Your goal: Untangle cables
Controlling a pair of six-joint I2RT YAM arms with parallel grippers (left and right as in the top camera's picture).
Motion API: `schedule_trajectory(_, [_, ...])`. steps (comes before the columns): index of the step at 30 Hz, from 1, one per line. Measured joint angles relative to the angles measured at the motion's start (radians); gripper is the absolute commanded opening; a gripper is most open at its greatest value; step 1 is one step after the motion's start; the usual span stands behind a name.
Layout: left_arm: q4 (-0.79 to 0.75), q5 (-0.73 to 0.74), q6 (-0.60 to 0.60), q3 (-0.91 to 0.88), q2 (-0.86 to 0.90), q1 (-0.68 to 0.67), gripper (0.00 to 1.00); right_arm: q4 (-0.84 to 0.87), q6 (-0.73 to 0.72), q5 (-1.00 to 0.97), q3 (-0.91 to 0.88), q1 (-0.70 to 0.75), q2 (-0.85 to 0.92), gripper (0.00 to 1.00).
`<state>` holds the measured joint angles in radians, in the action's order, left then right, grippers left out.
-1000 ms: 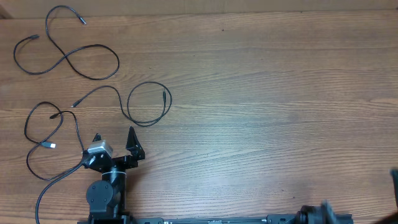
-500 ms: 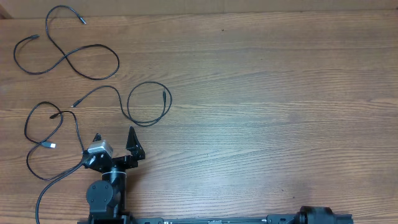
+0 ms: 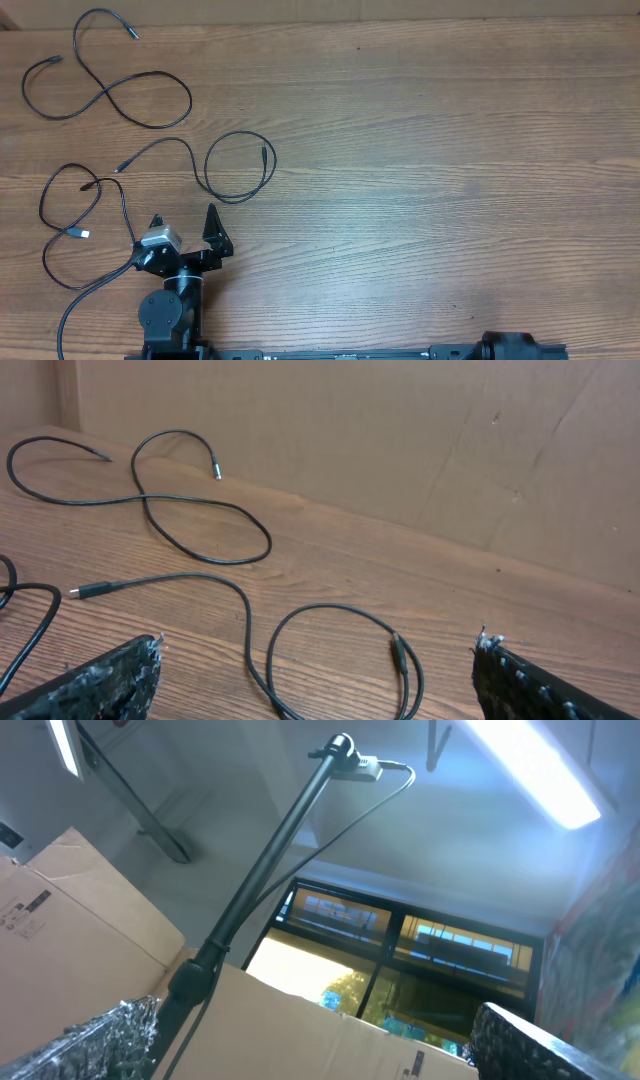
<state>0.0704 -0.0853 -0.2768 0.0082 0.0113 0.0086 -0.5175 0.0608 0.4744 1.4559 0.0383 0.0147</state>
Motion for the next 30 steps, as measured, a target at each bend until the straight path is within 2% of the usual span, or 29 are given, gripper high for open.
schedule_trajectory(11, [0.000, 0.000, 0.000, 0.000, 0.000, 0.000, 1.00, 0.010, 0.000, 0.000, -0.001, 0.000, 0.000, 1.00])
schedule_trajectory(16, [0.000, 0.000, 0.000, 0.000, 0.000, 0.000, 1.00, 0.056, 0.000, 0.000, -0.063, 0.001, -0.001, 1.00])
schedule_trajectory(30, [0.000, 0.000, 0.000, 0.000, 0.000, 0.000, 1.00, 0.195, -0.001, -0.001, -0.590, 0.001, -0.002, 1.00])
